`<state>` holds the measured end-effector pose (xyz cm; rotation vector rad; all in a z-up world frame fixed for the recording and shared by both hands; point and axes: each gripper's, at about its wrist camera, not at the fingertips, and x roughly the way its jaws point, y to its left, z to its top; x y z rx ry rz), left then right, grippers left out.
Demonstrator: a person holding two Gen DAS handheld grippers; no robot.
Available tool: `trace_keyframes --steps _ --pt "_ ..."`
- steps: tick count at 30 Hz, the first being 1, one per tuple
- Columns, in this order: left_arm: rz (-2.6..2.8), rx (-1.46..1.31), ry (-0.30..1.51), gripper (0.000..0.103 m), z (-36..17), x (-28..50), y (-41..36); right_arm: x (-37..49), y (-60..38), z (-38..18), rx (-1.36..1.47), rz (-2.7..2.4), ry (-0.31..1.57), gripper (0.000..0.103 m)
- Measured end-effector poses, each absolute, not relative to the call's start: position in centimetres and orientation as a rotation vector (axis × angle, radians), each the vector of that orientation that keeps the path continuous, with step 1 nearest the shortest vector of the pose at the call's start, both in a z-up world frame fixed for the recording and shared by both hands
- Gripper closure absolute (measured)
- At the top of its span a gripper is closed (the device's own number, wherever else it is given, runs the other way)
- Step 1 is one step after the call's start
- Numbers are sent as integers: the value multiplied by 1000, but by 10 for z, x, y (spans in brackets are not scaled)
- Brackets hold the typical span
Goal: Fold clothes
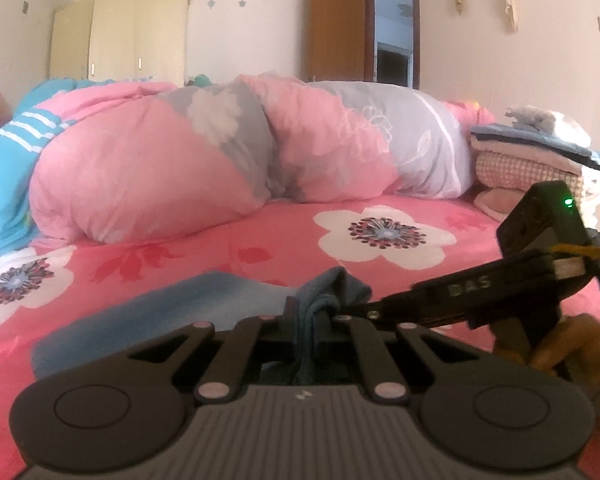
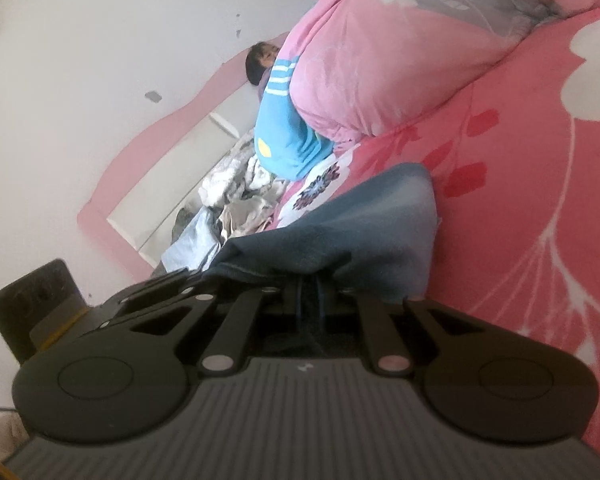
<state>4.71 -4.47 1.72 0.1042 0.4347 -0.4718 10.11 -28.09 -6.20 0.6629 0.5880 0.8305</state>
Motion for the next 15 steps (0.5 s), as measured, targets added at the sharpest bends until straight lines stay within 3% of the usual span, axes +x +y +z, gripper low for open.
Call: trace_keyframes --steps 4,15 --pt "-464 112 443 96 11 47 -46 99 -276 -66 667 792 583 101" --pt "-451 80 413 96 15 47 -37 59 -297 -52 547 771 555 95"
